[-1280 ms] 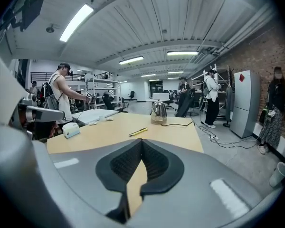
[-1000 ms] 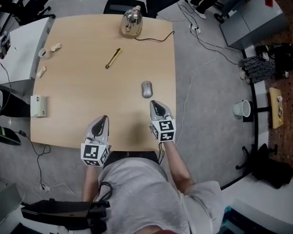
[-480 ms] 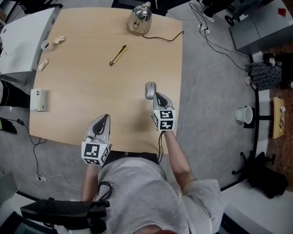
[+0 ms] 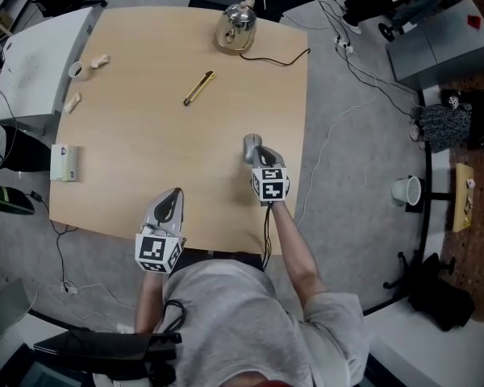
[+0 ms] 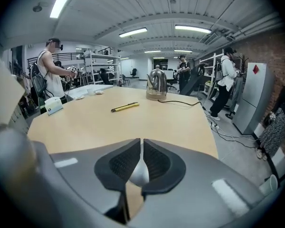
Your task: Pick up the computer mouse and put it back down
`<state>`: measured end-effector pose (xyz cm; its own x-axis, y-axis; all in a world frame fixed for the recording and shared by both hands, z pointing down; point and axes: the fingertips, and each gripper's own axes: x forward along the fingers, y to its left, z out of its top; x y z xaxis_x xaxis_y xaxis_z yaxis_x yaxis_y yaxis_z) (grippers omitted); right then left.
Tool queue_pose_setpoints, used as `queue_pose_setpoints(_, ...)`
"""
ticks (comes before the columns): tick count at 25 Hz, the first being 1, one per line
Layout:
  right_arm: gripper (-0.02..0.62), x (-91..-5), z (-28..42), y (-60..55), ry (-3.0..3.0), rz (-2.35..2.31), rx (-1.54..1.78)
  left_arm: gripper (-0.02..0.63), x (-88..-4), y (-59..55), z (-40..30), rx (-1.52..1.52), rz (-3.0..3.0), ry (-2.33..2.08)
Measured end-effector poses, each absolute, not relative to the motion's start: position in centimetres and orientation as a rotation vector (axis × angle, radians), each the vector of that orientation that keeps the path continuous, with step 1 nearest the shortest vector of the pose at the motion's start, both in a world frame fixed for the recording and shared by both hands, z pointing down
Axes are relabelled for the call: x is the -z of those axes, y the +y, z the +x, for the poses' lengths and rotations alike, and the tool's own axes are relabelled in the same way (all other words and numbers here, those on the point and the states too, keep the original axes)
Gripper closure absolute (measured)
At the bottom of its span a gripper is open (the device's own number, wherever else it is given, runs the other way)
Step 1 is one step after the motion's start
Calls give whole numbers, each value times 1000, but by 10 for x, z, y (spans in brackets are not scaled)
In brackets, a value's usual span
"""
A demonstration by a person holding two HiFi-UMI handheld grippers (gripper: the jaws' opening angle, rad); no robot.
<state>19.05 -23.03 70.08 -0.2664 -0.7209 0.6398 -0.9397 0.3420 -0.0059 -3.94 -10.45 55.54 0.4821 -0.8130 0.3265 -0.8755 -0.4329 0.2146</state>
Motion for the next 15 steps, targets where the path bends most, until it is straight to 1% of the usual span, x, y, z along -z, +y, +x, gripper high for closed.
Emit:
queue_pose_setpoints(4,550,-714,192,-236,-2042,1427,-546,586,-557,-105,-42,-250,2373,-1419)
queue_pose_setpoints(7,526,-724,193,-240,-2035,1433,-629,586,-559,-105,-44,-253,2367,-1418)
queue_pose_setpoints(13,464,-741,197,-248,-1991,1432,-685,586,-560,-108,-42,-260,2362,-1412)
queue_pose_setpoints(15,433,-746,197,-250,-1977,1435,-692,586,-561,-108,-41,-263,2360,-1409)
